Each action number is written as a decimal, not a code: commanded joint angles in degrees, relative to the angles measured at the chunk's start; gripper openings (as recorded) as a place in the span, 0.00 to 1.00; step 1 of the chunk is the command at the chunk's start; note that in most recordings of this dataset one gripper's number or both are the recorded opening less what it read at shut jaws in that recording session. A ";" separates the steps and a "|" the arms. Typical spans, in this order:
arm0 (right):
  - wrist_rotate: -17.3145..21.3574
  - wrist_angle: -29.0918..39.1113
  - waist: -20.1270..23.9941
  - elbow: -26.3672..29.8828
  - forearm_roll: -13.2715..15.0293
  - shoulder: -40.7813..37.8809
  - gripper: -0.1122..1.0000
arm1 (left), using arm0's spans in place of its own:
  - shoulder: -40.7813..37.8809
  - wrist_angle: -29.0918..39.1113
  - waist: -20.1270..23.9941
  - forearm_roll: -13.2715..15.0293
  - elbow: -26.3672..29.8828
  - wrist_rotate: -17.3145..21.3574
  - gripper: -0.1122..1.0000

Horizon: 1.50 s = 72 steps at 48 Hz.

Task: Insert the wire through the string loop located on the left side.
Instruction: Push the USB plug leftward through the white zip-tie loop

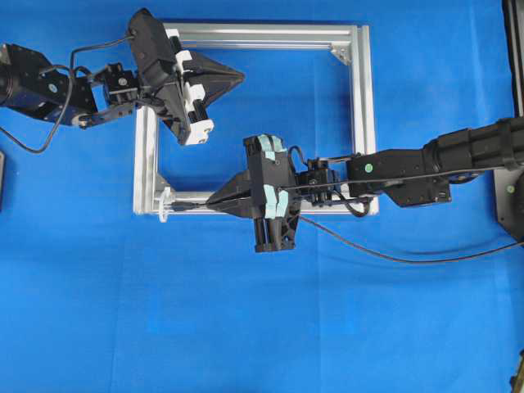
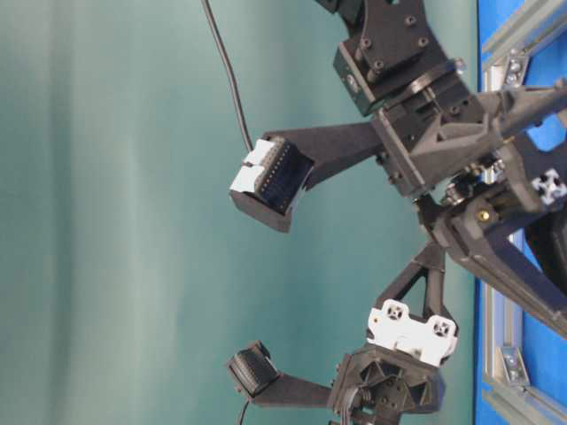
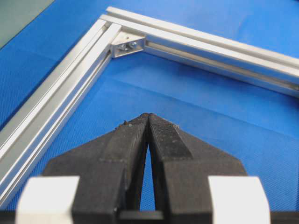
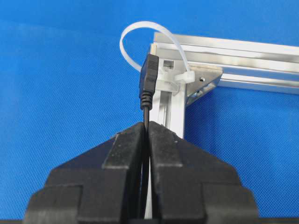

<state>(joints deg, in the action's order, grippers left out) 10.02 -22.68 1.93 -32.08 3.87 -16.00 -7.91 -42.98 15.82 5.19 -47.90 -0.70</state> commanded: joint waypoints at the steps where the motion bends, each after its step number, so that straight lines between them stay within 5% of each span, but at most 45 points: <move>1: 0.00 -0.18 -0.09 0.70 -0.09 0.88 0.10 | 1.58 -0.35 0.09 -0.18 0.35 -0.09 0.10; 44: 0.00 -0.35 -0.09 1.67 -0.09 0.53 0.10 | 1.58 -0.09 0.09 -0.09 0.35 -0.09 0.10; 72: -0.09 2.90 -0.53 12.66 0.09 -6.42 0.10 | 1.58 0.00 0.09 -0.09 0.35 -0.09 0.10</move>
<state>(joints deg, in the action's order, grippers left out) 10.02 -20.21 1.76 -21.71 3.87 -22.94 -7.91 -42.71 15.73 5.19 -47.99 -0.70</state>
